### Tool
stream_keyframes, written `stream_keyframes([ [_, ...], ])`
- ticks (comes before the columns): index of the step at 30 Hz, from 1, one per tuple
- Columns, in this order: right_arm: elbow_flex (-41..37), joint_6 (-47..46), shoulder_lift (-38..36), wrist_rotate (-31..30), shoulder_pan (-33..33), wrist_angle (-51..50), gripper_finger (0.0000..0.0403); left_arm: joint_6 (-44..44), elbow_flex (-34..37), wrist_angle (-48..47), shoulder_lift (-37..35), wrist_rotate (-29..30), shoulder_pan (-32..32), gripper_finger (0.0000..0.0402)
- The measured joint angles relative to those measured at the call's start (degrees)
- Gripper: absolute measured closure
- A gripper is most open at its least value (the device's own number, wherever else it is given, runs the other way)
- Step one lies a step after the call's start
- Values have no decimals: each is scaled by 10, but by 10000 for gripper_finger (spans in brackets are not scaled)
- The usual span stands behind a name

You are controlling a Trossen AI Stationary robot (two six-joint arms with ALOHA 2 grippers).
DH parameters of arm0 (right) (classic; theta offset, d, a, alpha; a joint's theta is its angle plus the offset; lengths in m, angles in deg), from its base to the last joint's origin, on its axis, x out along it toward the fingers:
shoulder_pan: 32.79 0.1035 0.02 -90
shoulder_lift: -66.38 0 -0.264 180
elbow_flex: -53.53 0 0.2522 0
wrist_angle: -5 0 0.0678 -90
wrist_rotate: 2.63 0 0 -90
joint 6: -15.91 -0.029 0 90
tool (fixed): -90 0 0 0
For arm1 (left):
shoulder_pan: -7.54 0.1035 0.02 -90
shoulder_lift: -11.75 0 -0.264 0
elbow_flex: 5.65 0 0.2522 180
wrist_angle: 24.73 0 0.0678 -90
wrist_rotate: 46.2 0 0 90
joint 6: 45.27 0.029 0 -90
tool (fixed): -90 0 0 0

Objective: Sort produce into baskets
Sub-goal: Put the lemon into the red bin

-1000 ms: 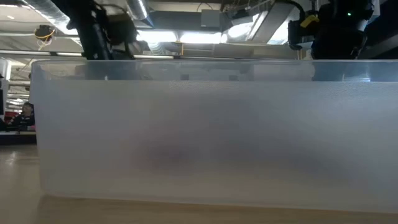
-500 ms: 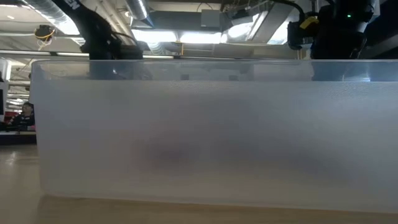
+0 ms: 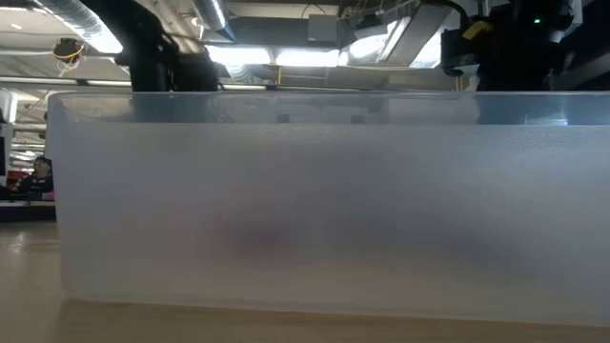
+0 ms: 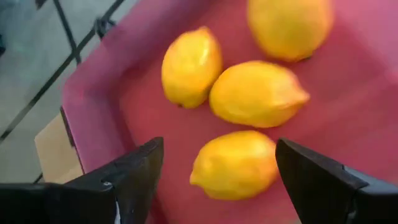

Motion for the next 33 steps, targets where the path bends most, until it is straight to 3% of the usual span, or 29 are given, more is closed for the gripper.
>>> stream_keyframes([
  [7, 45, 1, 0, 95, 32, -88, 84, -30, 0, -2, -84, -1, -70, 96],
  [15, 51, -122, 0, 214, 136, -124, 84, -79, 0, -2, -124, -3, -136, 96],
  [20, 51, -175, 0, 227, 220, -133, 84, -87, 0, -2, -124, -3, -165, 96],
  [33, 24, -178, 19, 250, 378, -130, 84, -92, 0, -2, -124, -2, -174, 96],
])
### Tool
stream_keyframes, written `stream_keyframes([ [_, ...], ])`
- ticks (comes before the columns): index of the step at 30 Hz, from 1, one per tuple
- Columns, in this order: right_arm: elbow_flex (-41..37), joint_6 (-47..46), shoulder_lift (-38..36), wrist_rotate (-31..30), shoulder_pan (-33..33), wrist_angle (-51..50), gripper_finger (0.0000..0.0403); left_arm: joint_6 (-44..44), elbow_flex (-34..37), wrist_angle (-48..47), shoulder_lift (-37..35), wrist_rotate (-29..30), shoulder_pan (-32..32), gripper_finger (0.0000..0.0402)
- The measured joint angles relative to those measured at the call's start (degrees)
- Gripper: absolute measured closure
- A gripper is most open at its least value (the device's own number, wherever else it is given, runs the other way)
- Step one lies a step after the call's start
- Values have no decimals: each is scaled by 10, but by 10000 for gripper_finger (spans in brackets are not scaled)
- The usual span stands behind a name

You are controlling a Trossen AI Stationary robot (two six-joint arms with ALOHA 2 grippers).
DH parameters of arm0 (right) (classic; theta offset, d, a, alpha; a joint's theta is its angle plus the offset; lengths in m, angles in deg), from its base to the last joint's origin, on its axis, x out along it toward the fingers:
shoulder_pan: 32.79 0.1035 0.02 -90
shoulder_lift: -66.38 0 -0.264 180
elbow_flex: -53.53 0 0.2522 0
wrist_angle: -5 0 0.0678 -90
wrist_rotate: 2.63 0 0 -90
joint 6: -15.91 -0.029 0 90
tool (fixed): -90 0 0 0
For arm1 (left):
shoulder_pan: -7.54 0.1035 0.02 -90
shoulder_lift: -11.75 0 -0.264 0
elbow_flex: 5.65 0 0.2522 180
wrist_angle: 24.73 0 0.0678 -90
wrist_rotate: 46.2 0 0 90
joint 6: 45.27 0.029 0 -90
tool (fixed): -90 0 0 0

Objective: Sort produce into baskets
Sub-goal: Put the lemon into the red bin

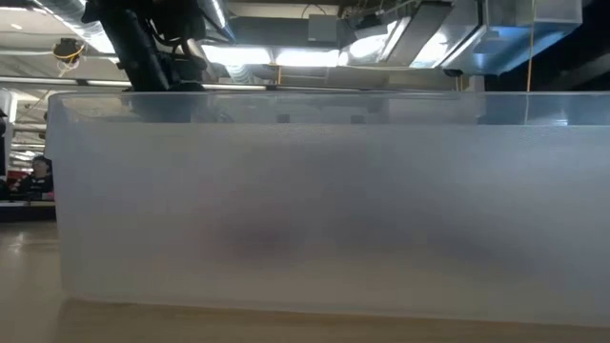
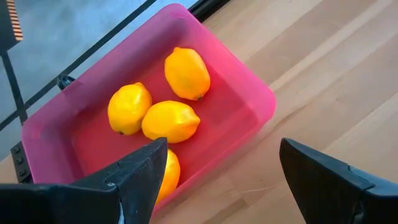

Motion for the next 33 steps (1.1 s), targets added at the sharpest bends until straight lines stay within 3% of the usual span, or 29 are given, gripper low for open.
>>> stream_keyframes([
  [15, -60, 47, 71, 1, 35, 30, 84, -8, 0, -1, 0, 0, 0, 96],
  [21, -64, 53, 88, -46, 34, 50, 93, -8, 0, -1, 0, 0, 0, 96],
  [33, -63, -18, 88, -44, -35, 45, 264, -10, 0, 0, 0, -2, 0, 96],
])
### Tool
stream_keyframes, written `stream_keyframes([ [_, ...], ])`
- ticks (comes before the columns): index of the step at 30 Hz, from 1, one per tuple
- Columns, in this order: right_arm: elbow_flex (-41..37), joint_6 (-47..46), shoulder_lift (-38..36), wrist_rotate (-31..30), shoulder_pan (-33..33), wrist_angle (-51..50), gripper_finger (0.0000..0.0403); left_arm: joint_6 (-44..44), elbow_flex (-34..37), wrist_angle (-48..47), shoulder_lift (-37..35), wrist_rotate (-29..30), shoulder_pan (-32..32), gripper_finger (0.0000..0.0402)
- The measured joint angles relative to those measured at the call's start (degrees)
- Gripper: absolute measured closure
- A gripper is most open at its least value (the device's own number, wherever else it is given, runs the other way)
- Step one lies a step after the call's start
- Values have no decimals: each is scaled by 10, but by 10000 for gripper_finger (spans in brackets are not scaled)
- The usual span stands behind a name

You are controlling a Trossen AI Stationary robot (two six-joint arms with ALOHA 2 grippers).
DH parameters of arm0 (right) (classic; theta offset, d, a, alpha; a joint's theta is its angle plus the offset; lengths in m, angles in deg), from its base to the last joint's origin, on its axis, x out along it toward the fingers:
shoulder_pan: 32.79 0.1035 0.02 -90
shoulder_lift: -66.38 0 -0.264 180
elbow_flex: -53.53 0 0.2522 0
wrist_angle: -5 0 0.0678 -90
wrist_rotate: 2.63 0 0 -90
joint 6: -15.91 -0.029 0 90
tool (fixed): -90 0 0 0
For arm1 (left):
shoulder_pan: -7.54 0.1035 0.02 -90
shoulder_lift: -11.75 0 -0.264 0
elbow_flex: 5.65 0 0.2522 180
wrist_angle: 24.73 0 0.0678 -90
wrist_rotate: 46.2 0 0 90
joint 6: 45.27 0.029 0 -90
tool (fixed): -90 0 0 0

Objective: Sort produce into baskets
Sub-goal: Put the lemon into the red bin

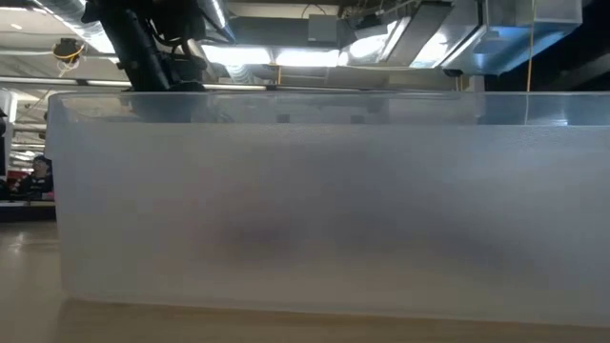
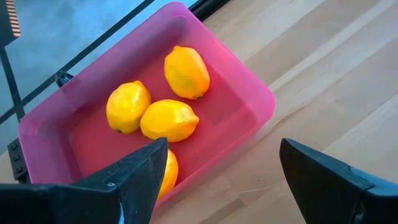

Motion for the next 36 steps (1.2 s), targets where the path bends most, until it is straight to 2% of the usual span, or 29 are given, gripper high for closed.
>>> stream_keyframes([
  [4, 10, 4, -13, -20, -42, -3, 285, 11, 0, 8, 0, -4, -16, 96],
  [10, 65, 38, -58, -82, -108, -40, 286, 45, 0, 62, 0, -7, -70, 96],
  [20, 161, 132, -109, -280, -212, -31, 285, 91, 0, 236, 0, -46, -177, 96],
  [28, 177, 305, -109, -383, -258, 117, 284, 74, 0, 376, 0, -92, -232, 96],
  [36, 177, 472, -102, -405, -292, 303, 284, 58, -1, 478, 15, -100, -263, 96],
])
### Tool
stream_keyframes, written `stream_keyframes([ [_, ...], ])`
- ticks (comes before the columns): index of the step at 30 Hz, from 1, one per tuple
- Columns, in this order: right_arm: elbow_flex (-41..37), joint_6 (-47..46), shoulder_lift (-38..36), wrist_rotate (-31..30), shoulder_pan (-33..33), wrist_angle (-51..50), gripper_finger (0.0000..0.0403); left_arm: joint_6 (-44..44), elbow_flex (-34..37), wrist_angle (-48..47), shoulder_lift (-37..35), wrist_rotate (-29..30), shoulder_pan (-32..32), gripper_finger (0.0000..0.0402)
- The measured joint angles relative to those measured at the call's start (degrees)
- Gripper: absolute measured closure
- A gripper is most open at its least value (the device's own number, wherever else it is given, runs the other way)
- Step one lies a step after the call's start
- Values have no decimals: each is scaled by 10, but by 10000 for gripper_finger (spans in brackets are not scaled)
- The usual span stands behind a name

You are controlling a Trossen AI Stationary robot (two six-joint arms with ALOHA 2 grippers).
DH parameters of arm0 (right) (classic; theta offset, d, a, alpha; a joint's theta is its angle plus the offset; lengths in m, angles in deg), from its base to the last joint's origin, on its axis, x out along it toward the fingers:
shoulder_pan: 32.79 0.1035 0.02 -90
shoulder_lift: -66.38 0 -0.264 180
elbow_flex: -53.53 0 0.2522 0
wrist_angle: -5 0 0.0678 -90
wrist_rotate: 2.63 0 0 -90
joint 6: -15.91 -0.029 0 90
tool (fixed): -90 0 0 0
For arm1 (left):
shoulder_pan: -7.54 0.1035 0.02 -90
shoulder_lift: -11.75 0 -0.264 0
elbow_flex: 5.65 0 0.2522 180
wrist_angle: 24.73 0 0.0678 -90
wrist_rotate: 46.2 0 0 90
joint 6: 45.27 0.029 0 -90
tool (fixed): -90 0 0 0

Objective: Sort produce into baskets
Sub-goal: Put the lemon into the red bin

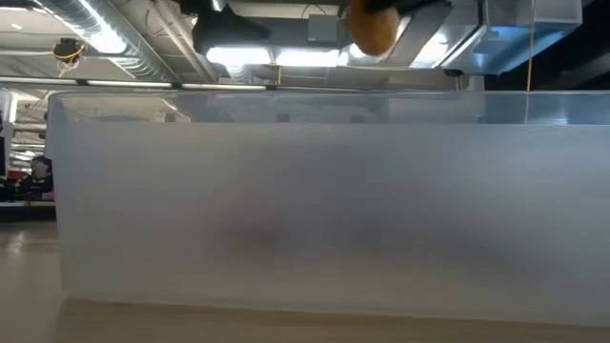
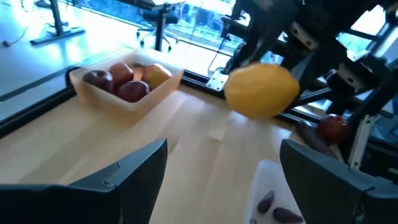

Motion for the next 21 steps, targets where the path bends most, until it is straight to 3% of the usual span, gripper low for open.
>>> stream_keyframes([
  [8, 0, 129, 17, 0, -11, 125, 283, -30, 0, 76, 43, -39, -4, 96],
  [13, 0, 145, 36, 6, -18, 157, 283, -31, 0, 150, 68, -59, -10, 96],
  [21, -1, 179, 65, 22, -18, 219, 283, -32, 0, 194, 95, -56, -13, 96],
])
